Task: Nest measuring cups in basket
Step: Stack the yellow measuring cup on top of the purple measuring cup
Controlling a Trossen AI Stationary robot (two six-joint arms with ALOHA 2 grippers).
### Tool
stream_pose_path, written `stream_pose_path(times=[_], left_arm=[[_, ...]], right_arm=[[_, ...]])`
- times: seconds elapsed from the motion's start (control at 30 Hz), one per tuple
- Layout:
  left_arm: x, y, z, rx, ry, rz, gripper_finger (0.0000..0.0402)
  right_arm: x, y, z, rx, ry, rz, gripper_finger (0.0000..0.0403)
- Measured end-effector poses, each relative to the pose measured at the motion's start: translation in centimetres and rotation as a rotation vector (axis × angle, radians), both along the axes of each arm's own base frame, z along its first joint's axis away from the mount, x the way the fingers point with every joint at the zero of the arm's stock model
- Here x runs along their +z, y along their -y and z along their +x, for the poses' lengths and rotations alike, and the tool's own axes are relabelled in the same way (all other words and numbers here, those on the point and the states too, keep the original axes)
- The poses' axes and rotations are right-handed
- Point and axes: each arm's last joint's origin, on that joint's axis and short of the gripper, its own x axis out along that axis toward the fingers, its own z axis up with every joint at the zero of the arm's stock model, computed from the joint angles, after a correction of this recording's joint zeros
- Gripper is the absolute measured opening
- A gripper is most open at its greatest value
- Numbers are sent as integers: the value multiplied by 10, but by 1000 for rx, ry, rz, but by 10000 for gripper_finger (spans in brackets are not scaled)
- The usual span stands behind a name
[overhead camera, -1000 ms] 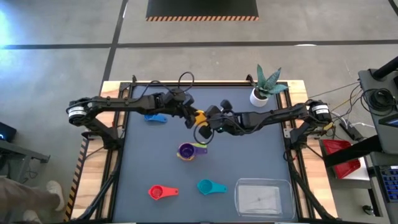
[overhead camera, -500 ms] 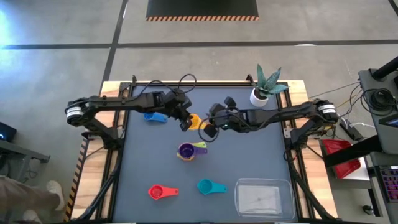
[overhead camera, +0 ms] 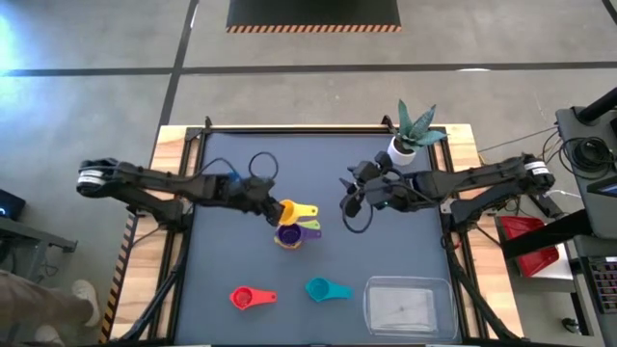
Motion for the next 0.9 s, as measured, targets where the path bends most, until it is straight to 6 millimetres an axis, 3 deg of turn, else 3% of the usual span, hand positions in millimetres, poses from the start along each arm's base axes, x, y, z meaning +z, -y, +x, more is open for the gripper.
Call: stream_pose_path(times=[0.2,0.63,0.9], left_arm=[[-23,14,-11,86,2,-83,1],[-55,31,15,83,-137,-77,0],[-53,35,26,41,-147,-75,32]], right_arm=[[-5,-7,-7,15,8,12,167],[-10,-6,-8,-2,-12,-1,167],[-10,-9,-8,5,-16,1,167]])
